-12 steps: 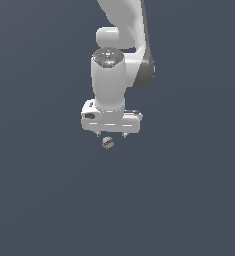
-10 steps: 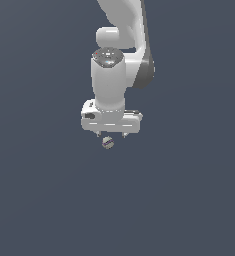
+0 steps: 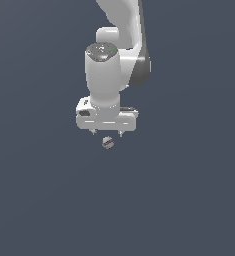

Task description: Pick up the object and move it to a goal position.

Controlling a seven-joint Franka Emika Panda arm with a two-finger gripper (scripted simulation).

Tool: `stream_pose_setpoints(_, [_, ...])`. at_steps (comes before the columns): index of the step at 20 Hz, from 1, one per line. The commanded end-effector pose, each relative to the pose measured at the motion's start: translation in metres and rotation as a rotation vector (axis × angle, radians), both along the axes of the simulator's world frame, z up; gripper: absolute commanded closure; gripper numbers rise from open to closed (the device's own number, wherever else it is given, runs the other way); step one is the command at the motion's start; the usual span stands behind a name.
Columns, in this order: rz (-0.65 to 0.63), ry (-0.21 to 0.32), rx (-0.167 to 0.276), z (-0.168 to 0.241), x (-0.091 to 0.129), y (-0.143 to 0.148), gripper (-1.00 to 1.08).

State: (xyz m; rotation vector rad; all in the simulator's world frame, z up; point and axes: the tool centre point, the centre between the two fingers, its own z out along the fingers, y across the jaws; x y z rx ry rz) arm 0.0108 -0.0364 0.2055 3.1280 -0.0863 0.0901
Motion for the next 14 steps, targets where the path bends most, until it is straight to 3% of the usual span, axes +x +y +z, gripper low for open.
stream_pose_setpoints(1, [0.002, -0.001, 0.000, 0.000, 0.000, 0.000, -0.92])
stream_pose_setpoints(14, [0.108, 0.016, -0.004, -0.033, -0.015, -0.004, -0.92])
